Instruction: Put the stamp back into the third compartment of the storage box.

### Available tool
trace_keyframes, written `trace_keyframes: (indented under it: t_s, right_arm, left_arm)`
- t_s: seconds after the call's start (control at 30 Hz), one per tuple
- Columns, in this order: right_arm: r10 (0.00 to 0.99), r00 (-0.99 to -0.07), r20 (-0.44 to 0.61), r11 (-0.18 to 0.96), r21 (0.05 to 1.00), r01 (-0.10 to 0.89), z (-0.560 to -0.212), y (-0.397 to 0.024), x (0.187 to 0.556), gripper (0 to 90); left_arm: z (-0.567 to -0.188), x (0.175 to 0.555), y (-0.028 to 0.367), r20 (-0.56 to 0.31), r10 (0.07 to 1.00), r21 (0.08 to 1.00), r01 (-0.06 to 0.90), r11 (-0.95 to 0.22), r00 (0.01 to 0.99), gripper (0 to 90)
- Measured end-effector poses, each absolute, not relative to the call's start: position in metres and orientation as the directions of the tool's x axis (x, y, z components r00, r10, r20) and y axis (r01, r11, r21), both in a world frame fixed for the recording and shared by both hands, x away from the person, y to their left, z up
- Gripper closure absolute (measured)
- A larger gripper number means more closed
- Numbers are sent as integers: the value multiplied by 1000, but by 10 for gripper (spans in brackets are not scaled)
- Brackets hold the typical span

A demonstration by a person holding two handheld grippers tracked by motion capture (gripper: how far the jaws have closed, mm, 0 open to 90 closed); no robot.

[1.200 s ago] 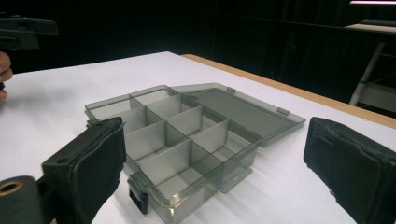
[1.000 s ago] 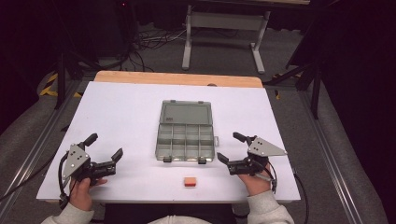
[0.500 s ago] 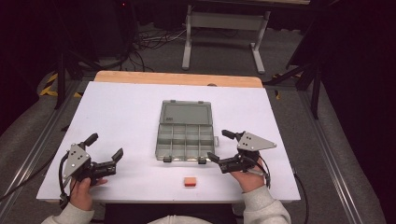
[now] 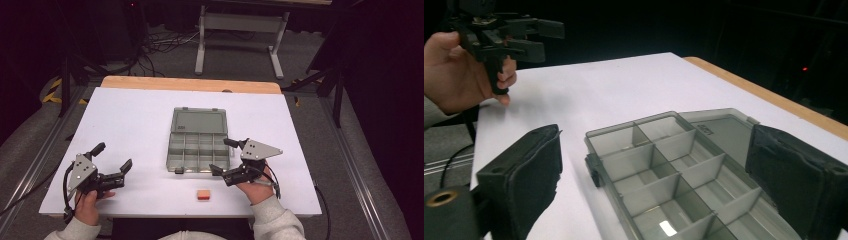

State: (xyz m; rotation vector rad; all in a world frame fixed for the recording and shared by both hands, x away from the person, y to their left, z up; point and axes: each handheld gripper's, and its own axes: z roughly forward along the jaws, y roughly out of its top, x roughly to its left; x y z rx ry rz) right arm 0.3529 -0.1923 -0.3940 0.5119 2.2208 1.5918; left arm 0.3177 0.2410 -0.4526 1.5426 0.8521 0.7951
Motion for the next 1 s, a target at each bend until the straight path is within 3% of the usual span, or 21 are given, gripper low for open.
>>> trace_keyframes:
  t_s: [0.47, 1.0]
  right_arm:
    - [435, -899, -53, 316, 944, 97, -393, -176, 355, 115]
    - [367, -927, -72, 412, 907, 93, -395, -165, 352, 193]
  left_arm:
    - [-452, 318, 240, 33, 858, 992, 91, -93, 512, 7]
    - [-452, 317, 241, 35, 858, 992, 90, -94, 512, 7]
